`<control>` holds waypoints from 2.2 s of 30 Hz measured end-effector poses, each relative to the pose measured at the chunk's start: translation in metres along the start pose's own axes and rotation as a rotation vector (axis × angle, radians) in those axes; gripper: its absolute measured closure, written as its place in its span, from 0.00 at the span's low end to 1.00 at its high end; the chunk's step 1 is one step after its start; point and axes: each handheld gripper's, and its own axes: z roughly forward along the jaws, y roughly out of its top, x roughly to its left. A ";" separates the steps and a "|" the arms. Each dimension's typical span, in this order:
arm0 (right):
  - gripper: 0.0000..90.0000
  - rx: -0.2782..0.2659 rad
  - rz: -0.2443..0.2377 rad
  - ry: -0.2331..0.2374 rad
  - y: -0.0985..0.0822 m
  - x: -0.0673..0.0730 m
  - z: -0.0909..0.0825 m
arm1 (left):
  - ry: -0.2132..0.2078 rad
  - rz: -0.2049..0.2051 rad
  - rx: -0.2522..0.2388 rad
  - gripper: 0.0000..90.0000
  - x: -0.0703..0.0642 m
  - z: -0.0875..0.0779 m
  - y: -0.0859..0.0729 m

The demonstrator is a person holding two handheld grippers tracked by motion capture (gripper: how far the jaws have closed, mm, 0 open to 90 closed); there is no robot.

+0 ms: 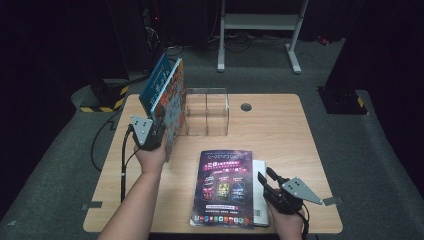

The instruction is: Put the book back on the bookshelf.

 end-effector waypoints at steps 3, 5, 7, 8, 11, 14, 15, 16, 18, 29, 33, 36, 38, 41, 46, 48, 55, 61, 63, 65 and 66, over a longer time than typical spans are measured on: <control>0.68 0.000 0.000 -0.003 0.000 0.000 -0.001 | 0.002 -0.003 -0.005 0.90 0.000 0.000 -0.001; 0.68 0.000 -0.001 -0.003 0.000 0.000 -0.001 | 0.003 -0.003 -0.005 0.90 0.000 0.001 -0.002; 0.68 -0.001 -0.001 -0.001 0.000 0.000 0.000 | 0.004 -0.005 -0.004 0.90 0.001 0.001 -0.002; 0.68 -0.001 -0.001 -0.001 0.000 0.000 0.000 | 0.004 -0.009 -0.003 0.90 0.001 0.002 -0.003; 0.68 0.000 -0.004 0.001 0.000 0.000 0.000 | 0.006 -0.006 -0.001 0.90 0.001 0.003 -0.004; 0.68 -0.001 -0.001 -0.002 0.000 0.000 0.000 | 0.006 -0.009 -0.005 0.90 0.001 0.003 -0.006; 0.68 -0.001 -0.001 -0.001 -0.001 0.000 0.000 | 0.006 -0.008 -0.006 0.90 0.001 0.003 -0.006; 0.68 -0.001 -0.002 -0.001 -0.001 0.000 0.000 | 0.007 -0.008 -0.006 0.90 0.001 0.003 -0.006; 0.68 0.001 -0.004 0.001 -0.001 0.000 0.000 | 0.006 -0.007 -0.007 0.90 0.001 0.003 -0.007; 0.68 0.001 -0.008 0.004 -0.001 0.000 0.000 | -0.001 -0.008 -0.013 0.90 0.003 0.001 -0.012; 0.68 0.002 -0.008 0.005 -0.001 0.001 0.001 | -0.009 -0.010 -0.009 0.89 0.005 -0.002 -0.016; 0.68 0.003 -0.007 0.007 -0.001 0.001 0.001 | -0.013 -0.015 -0.008 0.89 0.007 -0.004 -0.018; 0.68 0.003 -0.007 0.007 -0.001 0.002 0.001 | -0.017 -0.017 -0.006 0.89 0.009 -0.005 -0.019; 0.68 0.004 -0.008 0.008 -0.001 0.002 0.001 | -0.016 -0.022 0.000 0.89 0.012 -0.006 -0.019; 0.68 0.003 -0.006 0.010 -0.001 0.003 0.002 | -0.016 -0.018 -0.001 0.88 0.014 -0.009 -0.021; 0.68 0.005 -0.007 0.011 -0.001 0.003 0.002 | -0.014 -0.012 0.001 0.88 0.015 -0.009 -0.021; 0.68 0.009 -0.009 0.013 -0.001 0.004 0.003 | -0.008 -0.003 0.007 0.87 0.018 -0.011 -0.022; 0.68 0.013 -0.011 0.015 -0.002 0.004 0.004 | 0.000 0.008 0.010 0.86 0.021 -0.011 -0.022; 0.68 0.014 -0.009 0.016 -0.002 0.004 0.005 | 0.001 0.008 0.011 0.86 0.021 -0.011 -0.022; 0.68 0.015 -0.009 0.016 -0.002 0.004 0.005 | 0.000 0.012 0.011 0.86 0.022 -0.011 -0.022; 0.68 0.015 -0.008 0.016 -0.002 0.004 0.005 | -0.001 0.016 0.012 0.86 0.022 -0.011 -0.022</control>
